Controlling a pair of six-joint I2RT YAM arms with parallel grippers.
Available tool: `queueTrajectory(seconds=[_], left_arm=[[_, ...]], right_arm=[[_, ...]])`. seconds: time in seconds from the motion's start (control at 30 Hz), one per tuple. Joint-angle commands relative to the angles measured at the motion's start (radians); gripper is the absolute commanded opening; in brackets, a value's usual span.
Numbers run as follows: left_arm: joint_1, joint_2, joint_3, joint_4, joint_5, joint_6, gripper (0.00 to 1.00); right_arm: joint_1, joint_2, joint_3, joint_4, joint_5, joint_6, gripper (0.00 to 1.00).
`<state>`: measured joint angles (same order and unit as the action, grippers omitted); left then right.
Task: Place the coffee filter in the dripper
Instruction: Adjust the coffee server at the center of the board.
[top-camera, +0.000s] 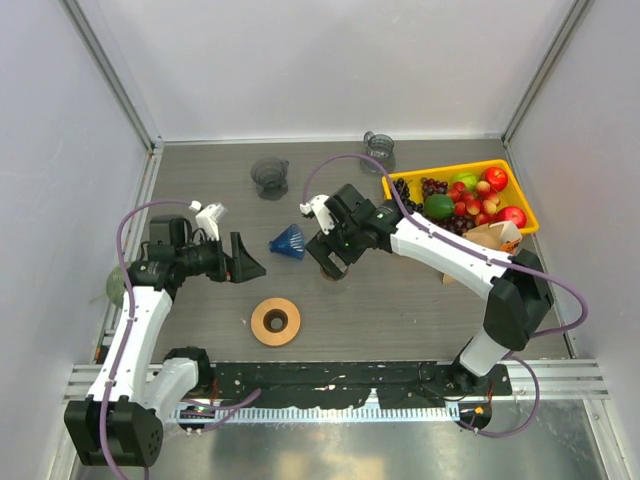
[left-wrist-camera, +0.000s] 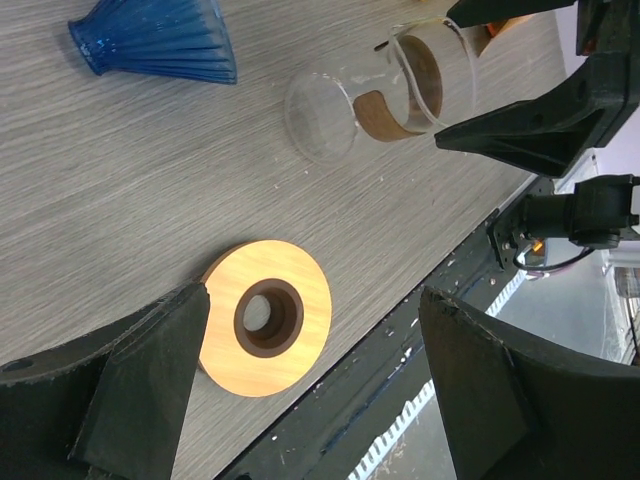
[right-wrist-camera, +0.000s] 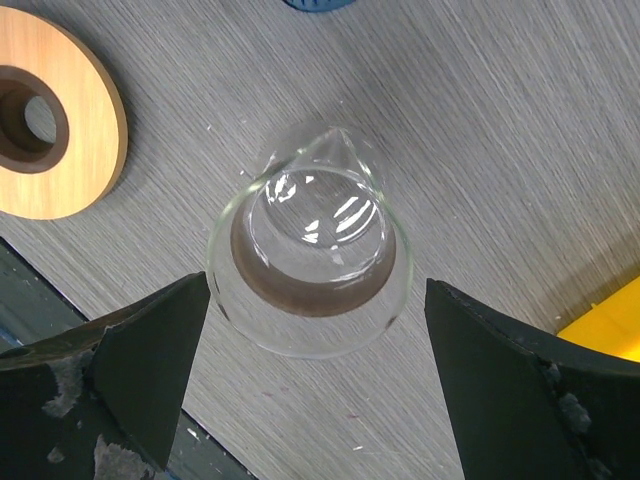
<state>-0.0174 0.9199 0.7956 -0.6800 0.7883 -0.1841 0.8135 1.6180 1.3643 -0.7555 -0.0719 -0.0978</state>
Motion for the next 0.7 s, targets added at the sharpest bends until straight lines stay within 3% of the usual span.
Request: queueTrajectory(seconds=[0.0, 0.07, 0.37, 0.67], left_arm=[[0.01, -0.018, -0.018, 0.007, -0.04, -0.014, 0.9], [0.013, -0.013, -0.019, -0.018, -0.035, 0.0, 0.89], [0.013, -0.007, -0.021, -0.047, -0.018, 0.005, 0.87], [0.013, 0.019, -0.021, -0.09, 0.006, -0.021, 0.84]], right_arm=[[0.013, 0.025, 0.059, 0.035, -0.006, 0.007, 0.98], [0.013, 0.037, 0.068, 0.024, -0.017, -0.022, 1.0], [0.013, 0.094, 0.154, -0.093, -0.1, -0.221, 0.8], [0.013, 0.152, 0.252, -0.143, -0.154, -0.58, 0.7]])
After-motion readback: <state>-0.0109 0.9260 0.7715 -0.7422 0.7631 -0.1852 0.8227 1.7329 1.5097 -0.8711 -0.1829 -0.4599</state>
